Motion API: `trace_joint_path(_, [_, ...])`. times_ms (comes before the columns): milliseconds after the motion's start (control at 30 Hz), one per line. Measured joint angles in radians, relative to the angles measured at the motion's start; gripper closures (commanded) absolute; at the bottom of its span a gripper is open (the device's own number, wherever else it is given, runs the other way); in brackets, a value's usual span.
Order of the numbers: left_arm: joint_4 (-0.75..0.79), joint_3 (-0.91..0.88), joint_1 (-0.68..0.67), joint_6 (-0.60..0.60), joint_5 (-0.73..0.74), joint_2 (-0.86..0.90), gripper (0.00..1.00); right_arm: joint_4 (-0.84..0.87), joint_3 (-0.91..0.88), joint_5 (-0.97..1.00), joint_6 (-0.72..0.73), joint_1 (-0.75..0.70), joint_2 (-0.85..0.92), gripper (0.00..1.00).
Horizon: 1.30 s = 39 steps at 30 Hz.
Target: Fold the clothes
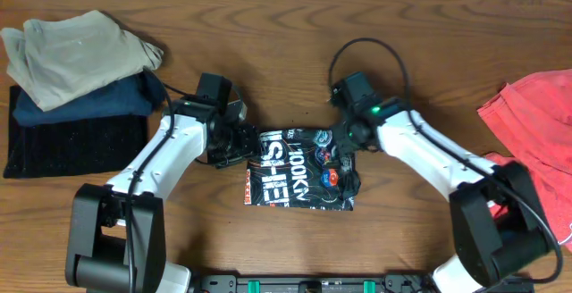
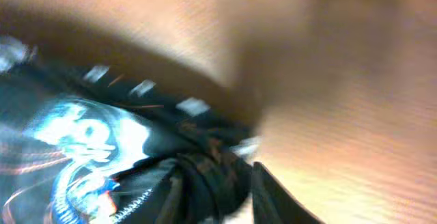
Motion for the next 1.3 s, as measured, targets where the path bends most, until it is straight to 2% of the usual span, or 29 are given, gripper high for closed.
trace_joint_path(133, [0.002, -0.002, 0.0, 0.0, 0.0, 0.0, 0.37, -0.02, 0.008, 0.027, 0.059, -0.053, -0.014, 0.58])
trace_joint_path(233, [0.003, -0.002, 0.0, 0.0, 0.0, 0.0, 0.37, -0.124, 0.009, 0.01, 0.102, -0.067, -0.016, 0.55])
trace_joint_path(400, [0.005, -0.002, 0.0, 0.0, -0.002, 0.0, 0.37, -0.292, 0.01, -0.13, 0.11, -0.069, -0.018, 0.56])
trace_joint_path(533, [0.013, -0.002, 0.0, 0.0, -0.002, 0.0, 0.37, -0.356, 0.01, -0.264, 0.08, -0.06, -0.019, 0.53])
trace_joint_path(833, [0.015, -0.002, 0.0, 0.0, -0.002, 0.0, 0.37, -0.329, 0.006, -0.34, 0.061, 0.002, -0.019, 0.53])
trace_joint_path(1100, [0.015, -0.002, 0.0, 0.0, -0.002, 0.0, 0.37, -0.329, -0.021, -0.232, 0.137, 0.007, -0.019, 0.53])
trace_joint_path(1300, [0.015, -0.002, 0.0, 0.0, -0.002, 0.0, 0.37, -0.313, -0.042, -0.209, 0.155, 0.01, -0.019, 0.58])
